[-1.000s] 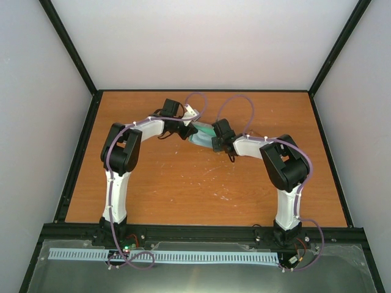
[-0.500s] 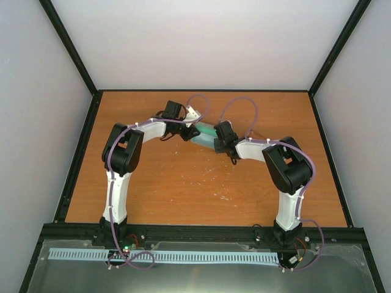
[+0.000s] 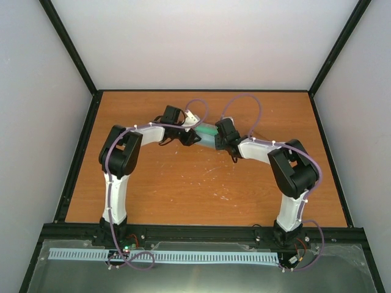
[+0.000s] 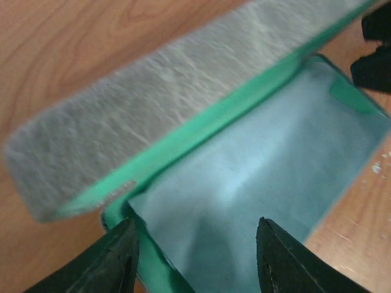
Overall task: Organize the sunglasses
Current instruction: Place the glasses cleaning cloth in the sunglasses case, then adjust the sunglasses at the center of the board.
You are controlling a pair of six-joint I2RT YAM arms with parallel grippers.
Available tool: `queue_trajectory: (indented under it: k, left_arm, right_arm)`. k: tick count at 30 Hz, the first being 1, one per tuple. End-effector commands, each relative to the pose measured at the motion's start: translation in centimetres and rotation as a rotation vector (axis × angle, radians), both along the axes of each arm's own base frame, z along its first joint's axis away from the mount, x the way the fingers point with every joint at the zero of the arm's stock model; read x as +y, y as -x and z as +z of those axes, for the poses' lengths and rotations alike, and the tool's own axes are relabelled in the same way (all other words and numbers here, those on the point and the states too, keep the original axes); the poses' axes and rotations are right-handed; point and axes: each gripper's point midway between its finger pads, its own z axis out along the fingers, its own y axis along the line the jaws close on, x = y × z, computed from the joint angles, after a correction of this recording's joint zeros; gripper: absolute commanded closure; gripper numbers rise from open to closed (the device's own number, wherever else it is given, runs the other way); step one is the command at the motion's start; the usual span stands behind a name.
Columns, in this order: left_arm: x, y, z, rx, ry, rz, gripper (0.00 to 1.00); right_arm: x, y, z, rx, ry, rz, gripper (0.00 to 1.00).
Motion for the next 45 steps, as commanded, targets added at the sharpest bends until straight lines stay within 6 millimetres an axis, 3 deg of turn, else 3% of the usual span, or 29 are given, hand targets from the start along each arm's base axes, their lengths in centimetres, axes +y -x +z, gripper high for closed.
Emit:
queue_trajectory:
  k: [1, 9, 13, 16, 19, 23, 31, 40, 45]
  left_arm:
    - [0.1, 0.8, 2.7, -0.058, 0.025, 0.010, 0.43]
    - [1.3, 1.8, 4.8, -0.118, 0.028, 0.047, 0.30]
    - [1.7, 2.2, 6.2, -0.148, 0.043, 0.066, 0.27]
    - [2.3, 2.5, 7.0, -0.172, 0.042, 0.075, 0.27]
    - [3.4, 2.6, 7.3, -0.187, 0.026, 0.092, 0.27]
    - [5.4, 2.3, 7.7, -0.189, 0.025, 0.121, 0.27]
    - [8.2, 2.2, 7.7, -0.184, 0.018, 0.161, 0.27]
    - [8.6, 2.9, 7.3, -0.178, 0.022, 0.169, 0.27]
    - [8.7, 2.9, 6.8, -0.171, 0.016, 0.175, 0.27]
  right_arm:
    - [-0.6, -0.2, 3.4, -0.056, -0.029, -0.031, 0.63]
    - [-2.1, 1.1, 5.8, -0.066, -0.043, -0.093, 0.62]
    - [-5.0, 2.0, 7.1, -0.082, 0.015, -0.210, 0.74]
    - [-8.3, 2.4, 6.6, -0.015, 0.030, -0.295, 0.78]
    - [-11.5, 2.6, 5.7, 0.058, 0.007, -0.358, 0.95]
    - [-13.8, 3.4, 5.2, 0.110, 0.038, -0.391, 0.97]
    - [-12.8, 3.8, 2.0, 0.211, 0.031, -0.356, 0.97]
    - [-11.6, 3.8, -0.3, 0.288, -0.005, -0.327, 0.97]
    - [-9.5, 3.5, -0.9, 0.313, -0.095, -0.275, 0.97]
